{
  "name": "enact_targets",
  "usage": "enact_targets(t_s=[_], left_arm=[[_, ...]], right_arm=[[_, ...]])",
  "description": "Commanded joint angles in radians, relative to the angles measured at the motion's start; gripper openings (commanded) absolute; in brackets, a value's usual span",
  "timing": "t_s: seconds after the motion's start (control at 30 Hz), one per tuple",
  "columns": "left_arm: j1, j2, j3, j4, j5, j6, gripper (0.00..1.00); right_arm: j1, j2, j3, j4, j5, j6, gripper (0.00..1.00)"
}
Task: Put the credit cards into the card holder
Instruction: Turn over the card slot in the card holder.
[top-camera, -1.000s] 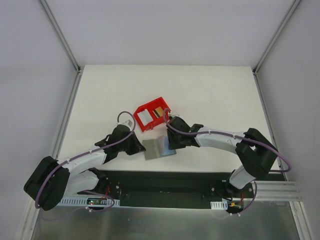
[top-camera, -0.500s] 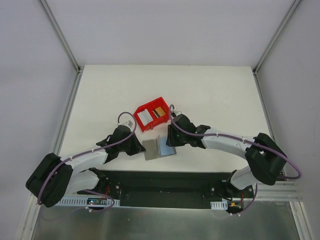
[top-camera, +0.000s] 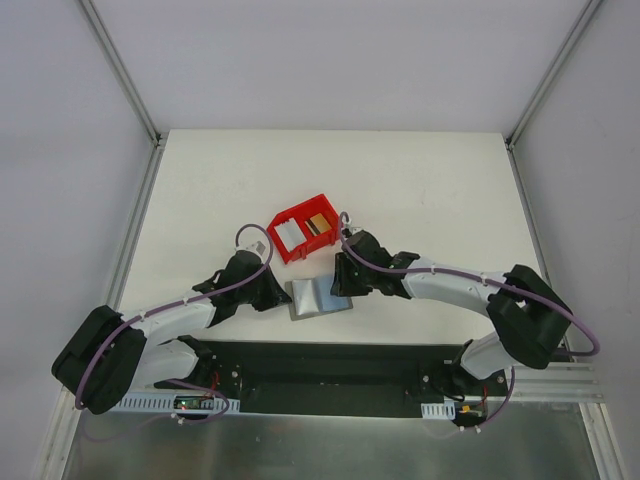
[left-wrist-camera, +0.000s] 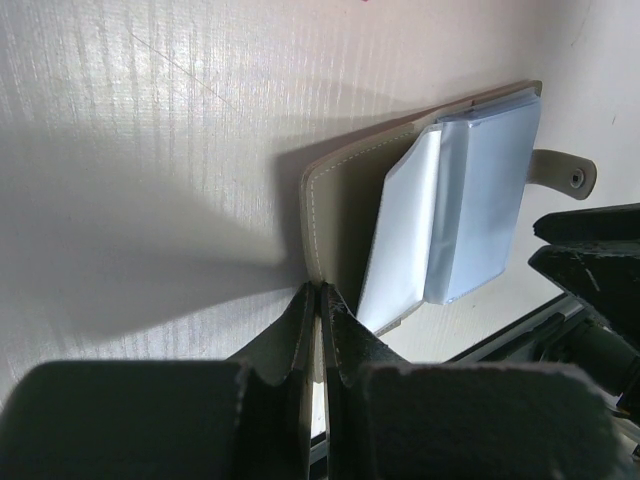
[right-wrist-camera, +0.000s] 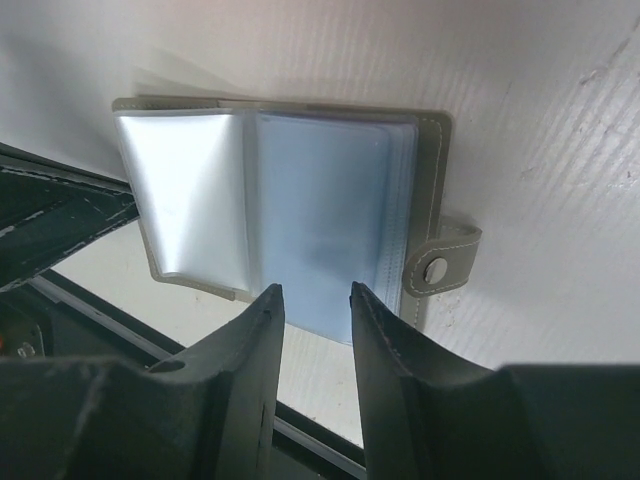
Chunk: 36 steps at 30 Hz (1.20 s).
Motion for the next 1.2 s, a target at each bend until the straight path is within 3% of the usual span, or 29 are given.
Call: enact_targets(t_s=[0.0, 0.73, 1.03, 1.17], left_arm=[[-0.007, 0.001, -0.012, 0.013, -0.024, -0.009, 0.0], [-0.007, -0.01, -0.017, 0.022, -0.01, -0.007, 0.0], [-0.007, 0.004, -0.035, 0.052, -0.01, -0.021, 0.0], [-0.007, 0.025, -0.055, 0.073, -0.034, -0.03, 0.0]], right_arm=[[-0.001, 0.017, -0.009, 0.019, -0.02, 0.026, 0.35], [-0.001, 0.089, -0.039, 0.054, -0.069, 0.069, 0.36], [-0.003, 0.2, -0.038, 0.229, -0.203, 0.103, 0.38], [0.022, 0.178, -0.001, 0.287, -0.273, 0.037, 0.4]])
